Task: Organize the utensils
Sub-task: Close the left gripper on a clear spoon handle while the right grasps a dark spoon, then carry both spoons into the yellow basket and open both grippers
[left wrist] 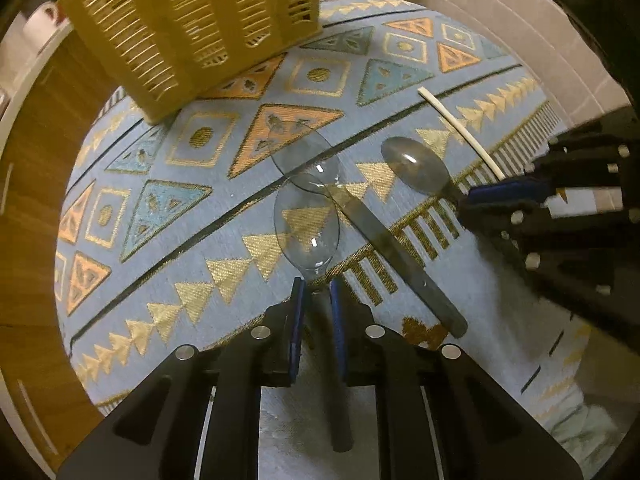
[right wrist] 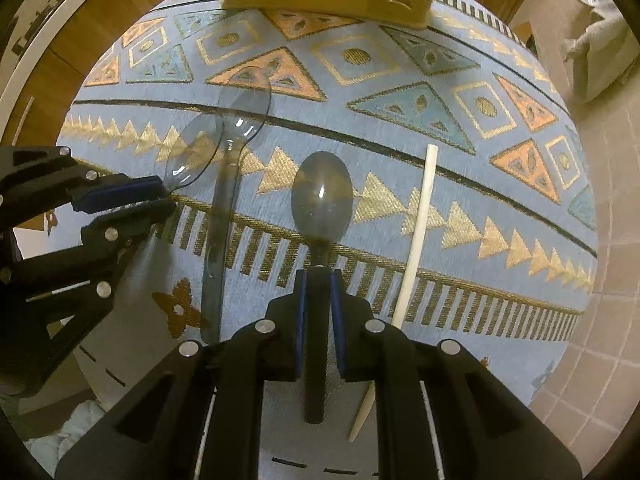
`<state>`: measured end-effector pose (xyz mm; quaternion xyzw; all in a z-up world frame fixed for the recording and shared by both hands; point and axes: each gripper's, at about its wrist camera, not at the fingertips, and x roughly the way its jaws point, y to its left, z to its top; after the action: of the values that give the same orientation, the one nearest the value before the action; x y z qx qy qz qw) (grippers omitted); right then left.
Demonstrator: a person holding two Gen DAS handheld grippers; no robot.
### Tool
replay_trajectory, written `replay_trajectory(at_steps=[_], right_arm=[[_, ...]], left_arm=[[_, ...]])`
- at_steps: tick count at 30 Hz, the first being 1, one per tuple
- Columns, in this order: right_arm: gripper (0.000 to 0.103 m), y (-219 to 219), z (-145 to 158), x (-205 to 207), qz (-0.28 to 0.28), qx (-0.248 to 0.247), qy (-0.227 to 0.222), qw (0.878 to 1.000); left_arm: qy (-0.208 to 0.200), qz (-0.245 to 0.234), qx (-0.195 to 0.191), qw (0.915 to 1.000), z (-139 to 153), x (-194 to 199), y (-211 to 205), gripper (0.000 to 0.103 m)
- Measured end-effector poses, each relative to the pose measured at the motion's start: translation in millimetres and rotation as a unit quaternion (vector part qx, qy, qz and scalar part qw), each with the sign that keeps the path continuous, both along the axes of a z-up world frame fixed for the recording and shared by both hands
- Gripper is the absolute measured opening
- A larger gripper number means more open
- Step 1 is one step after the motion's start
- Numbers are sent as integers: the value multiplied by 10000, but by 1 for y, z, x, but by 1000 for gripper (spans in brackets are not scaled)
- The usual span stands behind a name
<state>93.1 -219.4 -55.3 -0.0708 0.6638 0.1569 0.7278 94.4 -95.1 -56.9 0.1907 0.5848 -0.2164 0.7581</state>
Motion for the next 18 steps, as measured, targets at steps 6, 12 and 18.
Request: replay_trajectory(at_steps=[6, 12, 18], right_arm=[[10, -9, 15, -6, -138, 403, -255, 9988], [10, -18, 55, -13, -53, 843, -935, 9920], [10, -35, 118, -14, -102, 1192, -1885, 9748]], left_arm=[[-277, 239, -506, 9981, 11, -8, 12, 10], [-904, 654, -894, 9897, 47, -7, 34, 10], [-1802, 949, -1918, 9601, 111, -6, 61, 10]])
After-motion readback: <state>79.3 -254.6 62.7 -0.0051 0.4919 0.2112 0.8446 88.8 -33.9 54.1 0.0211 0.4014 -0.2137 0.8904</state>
